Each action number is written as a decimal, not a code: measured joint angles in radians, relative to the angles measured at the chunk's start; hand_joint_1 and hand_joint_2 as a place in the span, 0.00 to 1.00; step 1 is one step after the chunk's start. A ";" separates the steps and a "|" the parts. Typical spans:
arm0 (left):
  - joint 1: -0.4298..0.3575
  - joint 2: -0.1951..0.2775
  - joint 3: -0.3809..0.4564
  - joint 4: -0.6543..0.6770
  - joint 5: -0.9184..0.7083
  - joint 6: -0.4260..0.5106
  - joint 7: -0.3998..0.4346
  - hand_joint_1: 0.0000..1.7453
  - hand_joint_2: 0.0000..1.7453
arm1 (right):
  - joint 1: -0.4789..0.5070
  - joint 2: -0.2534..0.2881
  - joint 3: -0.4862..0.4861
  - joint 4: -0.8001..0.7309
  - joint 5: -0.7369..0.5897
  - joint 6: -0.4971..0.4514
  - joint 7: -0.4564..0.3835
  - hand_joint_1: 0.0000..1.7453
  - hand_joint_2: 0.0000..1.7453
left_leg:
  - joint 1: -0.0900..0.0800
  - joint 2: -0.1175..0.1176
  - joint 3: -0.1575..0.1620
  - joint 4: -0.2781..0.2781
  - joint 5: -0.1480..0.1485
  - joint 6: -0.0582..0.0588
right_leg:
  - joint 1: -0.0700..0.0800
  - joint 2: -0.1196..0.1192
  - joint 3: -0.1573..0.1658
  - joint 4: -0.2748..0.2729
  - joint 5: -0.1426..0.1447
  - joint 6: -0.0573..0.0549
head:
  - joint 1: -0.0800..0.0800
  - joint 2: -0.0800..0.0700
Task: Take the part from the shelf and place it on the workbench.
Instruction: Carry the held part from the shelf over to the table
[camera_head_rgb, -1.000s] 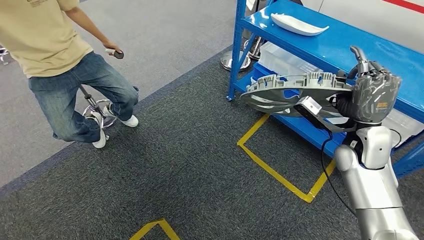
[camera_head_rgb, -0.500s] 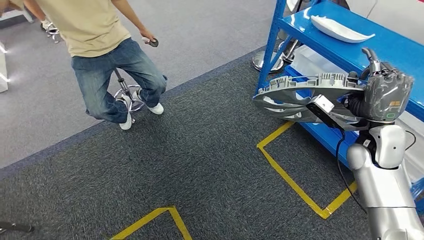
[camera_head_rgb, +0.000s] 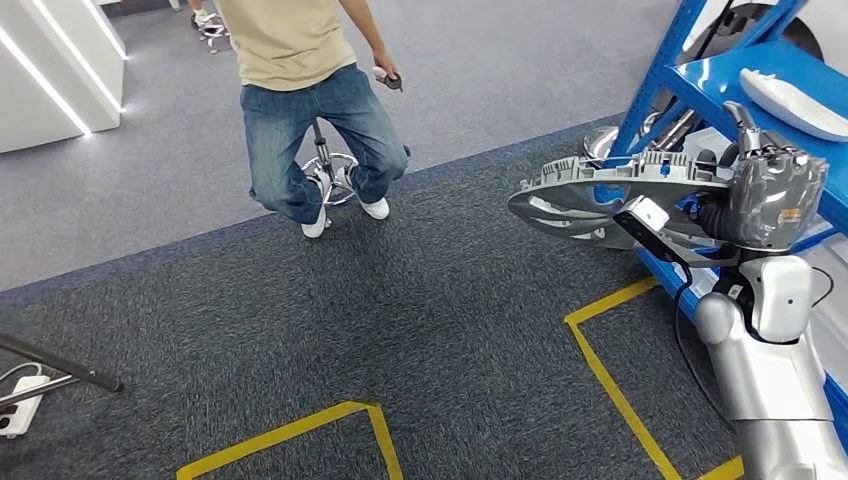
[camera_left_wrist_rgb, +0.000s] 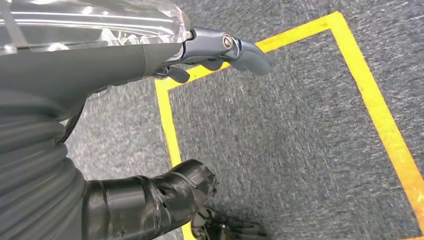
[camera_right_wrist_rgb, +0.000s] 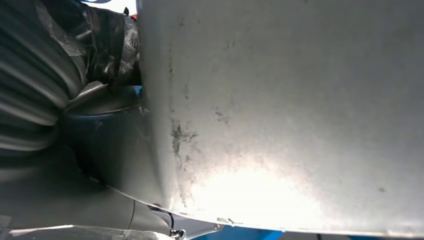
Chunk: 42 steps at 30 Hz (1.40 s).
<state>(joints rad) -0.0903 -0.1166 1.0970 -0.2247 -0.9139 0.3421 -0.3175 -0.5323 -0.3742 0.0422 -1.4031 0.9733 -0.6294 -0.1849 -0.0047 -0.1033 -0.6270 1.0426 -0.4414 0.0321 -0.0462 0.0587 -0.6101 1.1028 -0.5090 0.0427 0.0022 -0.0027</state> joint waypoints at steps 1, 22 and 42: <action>0.000 0.000 0.000 0.000 0.003 -0.001 -0.011 0.00 1.00 | 0.005 -0.001 0.000 -0.003 0.002 -0.001 0.000 1.00 1.00 | 0.001 -0.013 -0.010 0.010 -0.001 -0.006 | -0.001 0.015 0.006 -0.014 -0.003 -0.003 | 0.001 0.000; 0.007 -0.004 0.028 0.000 0.035 -0.096 -0.123 0.00 1.00 | 0.073 -0.002 -0.007 -0.080 0.032 -0.002 0.005 1.00 1.00 | -0.006 0.113 0.010 -0.049 0.031 0.019 | 0.026 -0.127 0.028 0.007 -0.060 -0.024 | -0.005 0.000; 0.005 -0.010 0.028 -0.001 0.022 -0.096 -0.110 0.00 1.00 | 0.107 -0.005 -0.037 -0.101 0.044 0.005 0.008 1.00 1.00 | 0.008 0.099 -0.165 0.264 -0.076 -0.047 | 0.011 -0.109 0.023 -0.031 -0.007 -0.047 | -0.016 0.000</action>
<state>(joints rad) -0.0855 -0.1267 1.1253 -0.2255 -0.8920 0.2457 -0.4271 -0.4254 -0.3788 0.0057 -1.5045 1.0174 -0.6241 -0.1766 0.0038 -0.0041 -0.7918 1.3070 -0.5170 -0.0145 -0.0353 -0.0505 -0.5870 1.0714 -0.5156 -0.0039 -0.0137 -0.0027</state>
